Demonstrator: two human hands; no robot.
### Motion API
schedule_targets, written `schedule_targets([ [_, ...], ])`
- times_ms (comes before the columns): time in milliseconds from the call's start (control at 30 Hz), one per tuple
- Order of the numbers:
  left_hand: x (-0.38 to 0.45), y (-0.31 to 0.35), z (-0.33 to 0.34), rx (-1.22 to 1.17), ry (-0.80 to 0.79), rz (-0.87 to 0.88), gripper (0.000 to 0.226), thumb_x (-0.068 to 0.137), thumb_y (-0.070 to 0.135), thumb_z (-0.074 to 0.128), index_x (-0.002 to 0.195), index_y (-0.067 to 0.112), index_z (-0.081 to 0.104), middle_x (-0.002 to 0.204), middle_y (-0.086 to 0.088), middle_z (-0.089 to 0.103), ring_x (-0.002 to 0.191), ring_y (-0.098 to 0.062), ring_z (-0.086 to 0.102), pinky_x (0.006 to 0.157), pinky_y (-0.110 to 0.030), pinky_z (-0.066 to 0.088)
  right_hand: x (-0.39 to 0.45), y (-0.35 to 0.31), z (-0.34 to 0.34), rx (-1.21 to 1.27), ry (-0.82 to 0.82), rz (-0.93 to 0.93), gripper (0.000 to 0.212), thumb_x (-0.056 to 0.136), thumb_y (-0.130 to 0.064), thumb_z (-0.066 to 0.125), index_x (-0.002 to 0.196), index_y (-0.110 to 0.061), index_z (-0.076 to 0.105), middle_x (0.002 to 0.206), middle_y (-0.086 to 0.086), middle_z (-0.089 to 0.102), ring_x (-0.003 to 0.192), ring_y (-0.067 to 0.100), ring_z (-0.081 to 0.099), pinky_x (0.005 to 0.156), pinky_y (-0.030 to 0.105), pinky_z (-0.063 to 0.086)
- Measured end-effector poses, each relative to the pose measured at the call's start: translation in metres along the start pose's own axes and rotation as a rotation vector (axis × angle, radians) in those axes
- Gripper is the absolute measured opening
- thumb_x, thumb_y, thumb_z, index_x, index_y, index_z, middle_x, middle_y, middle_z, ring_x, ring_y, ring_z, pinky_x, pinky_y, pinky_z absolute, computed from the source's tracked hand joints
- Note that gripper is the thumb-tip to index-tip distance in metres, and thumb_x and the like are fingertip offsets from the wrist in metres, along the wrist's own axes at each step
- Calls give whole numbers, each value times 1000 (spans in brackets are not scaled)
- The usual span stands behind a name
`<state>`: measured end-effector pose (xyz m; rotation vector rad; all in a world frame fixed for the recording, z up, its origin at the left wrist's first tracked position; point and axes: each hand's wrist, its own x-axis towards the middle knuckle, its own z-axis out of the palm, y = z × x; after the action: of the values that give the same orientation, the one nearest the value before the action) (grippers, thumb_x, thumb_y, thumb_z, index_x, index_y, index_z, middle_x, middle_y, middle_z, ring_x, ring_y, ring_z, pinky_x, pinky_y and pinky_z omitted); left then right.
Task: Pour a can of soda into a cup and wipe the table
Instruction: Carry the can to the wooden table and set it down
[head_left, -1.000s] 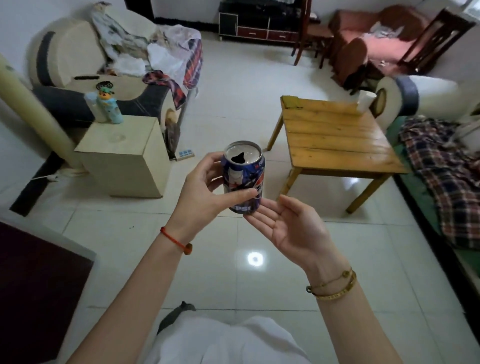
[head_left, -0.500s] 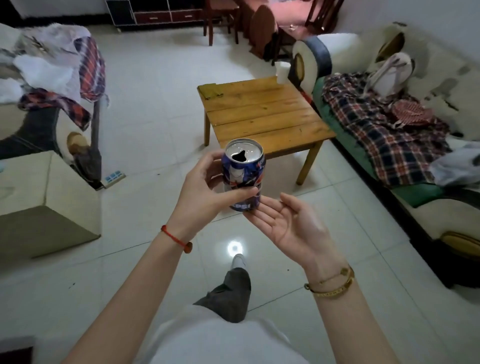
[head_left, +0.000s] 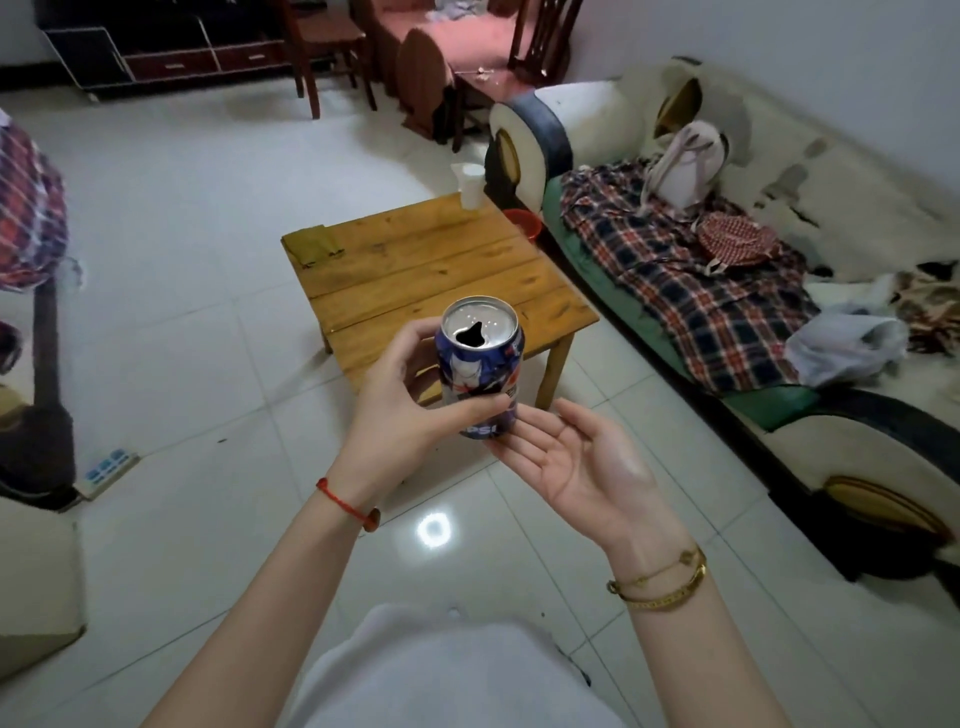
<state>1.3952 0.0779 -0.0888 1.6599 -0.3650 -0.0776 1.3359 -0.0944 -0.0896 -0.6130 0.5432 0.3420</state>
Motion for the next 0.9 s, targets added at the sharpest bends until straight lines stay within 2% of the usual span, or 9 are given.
schedule_targets([
  [133,54,-8,8,9,-25,-13,70,60,38,90,121,33,57,120,13,66,115,-9,63,93,-27,54,35,-39,3,22,2,2,46,105,-25,33,124,11,53,126,32,62,122,40,60,98,46,50],
  [333,126,-26,25,25,-25,-35,70,63,29,91,124,30,55,121,14,66,117,-7,61,94,-22,52,93,-96,1,13,32,25,43,104,-25,34,114,9,58,121,30,65,105,39,68,91,44,54],
  [433,164,-38,39,41,-5,-51,73,63,30,90,127,27,54,124,13,65,118,-5,60,97,-23,51,127,-128,-3,-2,36,49,43,105,-25,35,116,9,57,122,30,64,105,40,67,91,45,54],
  [567,217,-48,65,51,47,-64,77,63,29,90,130,25,53,125,15,63,119,-2,59,98,-21,50,172,-185,-10,-46,27,89,43,105,-24,34,117,11,57,119,32,65,107,41,65,90,47,52],
  [733,287,-55,102,37,152,-83,74,66,14,90,130,20,53,125,12,64,121,-5,59,101,-22,47,231,-267,-13,-131,20,167,46,105,-26,34,122,12,55,122,33,64,110,42,63,91,48,51],
  [900,351,-62,125,47,211,-100,74,69,9,87,133,21,52,127,14,63,124,-5,56,103,-21,45,287,-336,-11,-188,-9,247,48,105,-28,34,126,11,52,123,33,63,106,43,65,88,48,53],
])
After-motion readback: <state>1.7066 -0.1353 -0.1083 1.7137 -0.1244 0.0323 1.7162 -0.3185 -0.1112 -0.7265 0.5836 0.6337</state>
